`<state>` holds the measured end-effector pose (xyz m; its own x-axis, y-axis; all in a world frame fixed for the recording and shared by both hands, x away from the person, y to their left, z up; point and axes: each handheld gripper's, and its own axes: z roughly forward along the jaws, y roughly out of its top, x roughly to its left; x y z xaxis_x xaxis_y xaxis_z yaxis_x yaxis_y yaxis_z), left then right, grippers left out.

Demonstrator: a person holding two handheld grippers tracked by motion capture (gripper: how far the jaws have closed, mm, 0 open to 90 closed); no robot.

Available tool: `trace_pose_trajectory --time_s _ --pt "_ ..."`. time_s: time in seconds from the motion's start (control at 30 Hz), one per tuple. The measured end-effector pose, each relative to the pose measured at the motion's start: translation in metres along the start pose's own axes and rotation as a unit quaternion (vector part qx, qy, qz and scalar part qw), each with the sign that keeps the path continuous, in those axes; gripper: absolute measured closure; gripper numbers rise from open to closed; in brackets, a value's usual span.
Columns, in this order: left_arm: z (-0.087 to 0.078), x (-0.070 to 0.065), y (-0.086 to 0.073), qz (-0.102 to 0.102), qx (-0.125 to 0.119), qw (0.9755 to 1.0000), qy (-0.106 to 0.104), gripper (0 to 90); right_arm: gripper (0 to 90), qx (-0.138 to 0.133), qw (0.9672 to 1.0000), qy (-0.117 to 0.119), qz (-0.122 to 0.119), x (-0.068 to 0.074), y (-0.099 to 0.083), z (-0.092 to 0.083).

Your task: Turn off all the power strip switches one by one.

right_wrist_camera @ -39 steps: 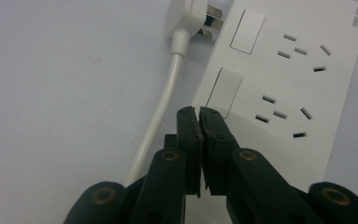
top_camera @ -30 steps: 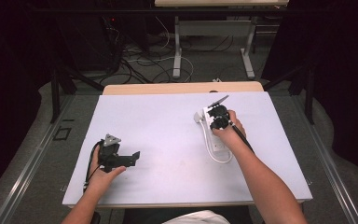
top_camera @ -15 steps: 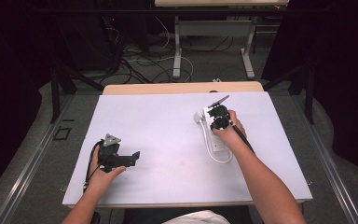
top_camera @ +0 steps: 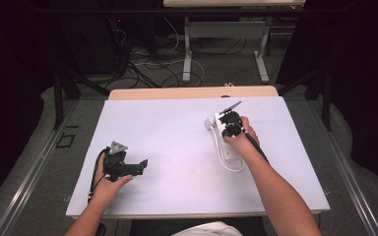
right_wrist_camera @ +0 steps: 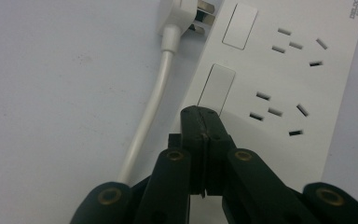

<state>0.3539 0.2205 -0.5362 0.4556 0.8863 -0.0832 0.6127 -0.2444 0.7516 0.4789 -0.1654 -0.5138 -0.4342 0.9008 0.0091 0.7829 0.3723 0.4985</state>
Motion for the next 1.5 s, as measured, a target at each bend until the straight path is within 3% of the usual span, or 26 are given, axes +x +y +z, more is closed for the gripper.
trace_pose_trajectory --time_s 0.07,0.17,0.27,0.37,0.4,0.53,0.77,0.9,0.97,1.03,1.07,1.2,1.5 --pt "0.0 0.0 0.0 0.001 0.0 1.0 0.0 0.3 90.0 -0.008 1.0 -0.002 0.004 0.001 0.0 0.001" --pt "0.0 -0.001 0.0 -0.003 0.003 1.0 -0.003 0.3 90.0 0.008 1.0 -0.003 0.002 0.001 0.001 -0.001" --pt "0.0 0.0 0.0 -0.002 0.003 1.0 -0.003 0.3 90.0 0.0 1.0 0.003 -0.001 -0.001 0.0 0.0" --pt "0.0 0.0 0.0 -0.003 0.003 1.0 -0.003 0.3 90.0 -0.006 0.9999 0.01 0.01 -0.001 0.0 0.001" --pt "0.0 0.0 0.0 0.0 0.0 1.0 -0.001 0.3 89.9 0.005 0.9999 0.004 0.011 -0.001 0.001 0.0" --pt "0.0 0.0 0.0 0.0 0.0 1.0 0.0 0.3 89.5 -0.001 0.9999 0.01 0.005 -0.002 0.001 0.001" --pt "0.001 0.0 0.0 0.0 0.001 1.0 0.0 0.3 88.9 0.024 0.9997 0.01 0.003 -0.002 0.005 -0.001" --pt "0.001 -0.001 0.0 -0.002 0.003 1.0 -0.002 0.3 88.9 0.024 0.9996 0.008 0.013 -0.002 0.009 -0.002" --pt "0.001 -0.001 0.0 -0.002 0.002 1.0 -0.001 0.3 89.0 0.019 0.9998 0.007 0.006 -0.004 0.012 -0.004" --pt "0.001 -0.001 0.0 -0.002 0.003 1.0 -0.001 0.3 89.0 0.019 0.9996 0.003 0.022 -0.004 0.016 -0.007" --pt "0.001 -0.001 0.0 -0.002 0.003 1.0 -0.001 0.3 89.0 0.007 0.9998 0.01 0.014 -0.005 0.016 -0.007" --pt "0.001 -0.001 0.0 0.002 0.005 1.0 -0.001 0.3 89.0 0.015 0.9999 -0.001 0.007 -0.008 0.023 -0.011" --pt "0.002 -0.001 0.0 0.001 0.005 1.0 -0.002 0.3 88.9 0.01 0.9998 -0.006 0.016 -0.009 0.034 -0.012"
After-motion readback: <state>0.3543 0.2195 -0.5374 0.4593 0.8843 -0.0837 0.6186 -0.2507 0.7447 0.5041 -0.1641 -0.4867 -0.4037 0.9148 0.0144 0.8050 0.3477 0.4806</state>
